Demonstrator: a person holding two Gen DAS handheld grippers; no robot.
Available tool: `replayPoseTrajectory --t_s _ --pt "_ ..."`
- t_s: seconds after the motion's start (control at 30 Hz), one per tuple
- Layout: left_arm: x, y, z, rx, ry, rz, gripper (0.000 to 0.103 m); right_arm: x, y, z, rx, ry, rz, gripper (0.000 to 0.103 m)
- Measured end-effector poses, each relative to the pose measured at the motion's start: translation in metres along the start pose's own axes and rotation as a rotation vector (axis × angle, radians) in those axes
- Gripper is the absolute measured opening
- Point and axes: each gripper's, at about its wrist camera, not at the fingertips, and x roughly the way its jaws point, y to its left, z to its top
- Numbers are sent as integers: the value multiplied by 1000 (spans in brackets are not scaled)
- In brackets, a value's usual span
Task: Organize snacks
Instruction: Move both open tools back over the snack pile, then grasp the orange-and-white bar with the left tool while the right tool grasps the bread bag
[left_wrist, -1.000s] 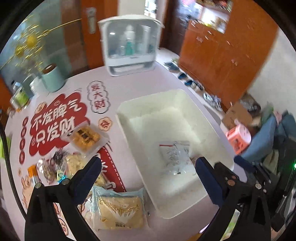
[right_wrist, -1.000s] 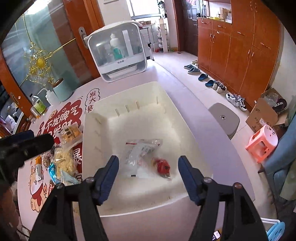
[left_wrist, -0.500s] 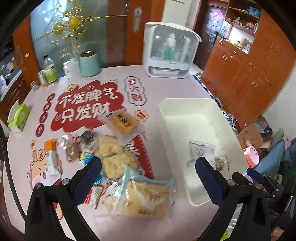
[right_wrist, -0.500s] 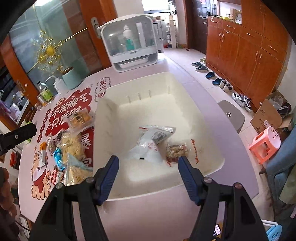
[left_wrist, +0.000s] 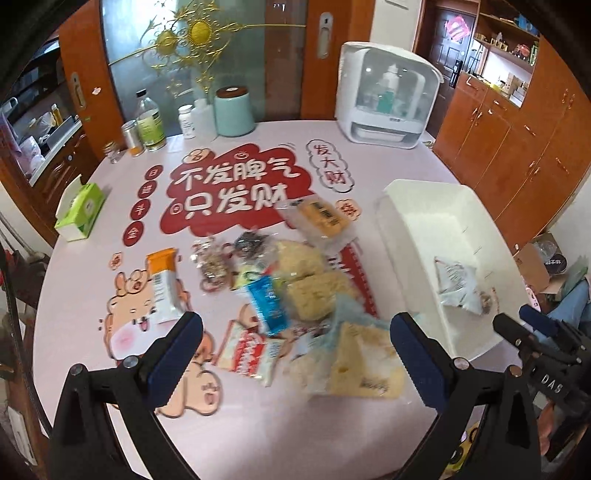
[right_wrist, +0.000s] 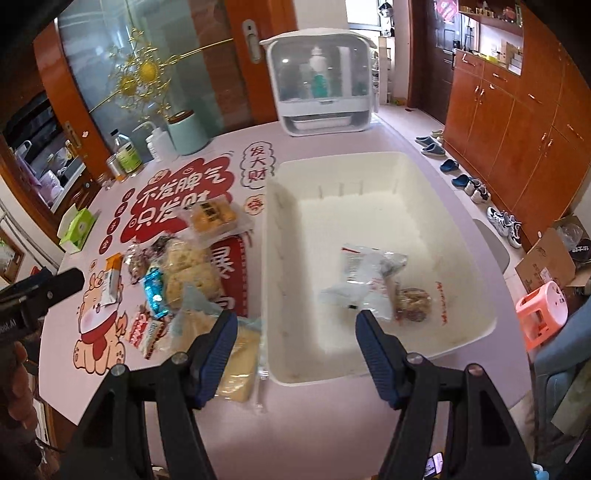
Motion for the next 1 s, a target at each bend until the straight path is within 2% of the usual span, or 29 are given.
replayPoseTrajectory --t_s 0.1,0.33,0.43,0.57,0.77,1.0 --pt "-4 28 -1 0 -5 24 101 -1 19 0 -9 -4 -10 67" --pt "-9 117 2 -75 -16 114 101 0 61 -1 -52 -3 -25 67" --pt "0 157 -1 -109 7 161 101 7 79 -3 -85 12 -28 67" --pt "13 194 -7 -142 45 190 101 18 98 -8 -130 36 -17 67" --pt "43 218 -13 -137 115 201 101 37 117 -21 -256 52 -18 67" --pt "78 211 -15 -107 174 173 101 69 130 -35 -491 100 -1 67"
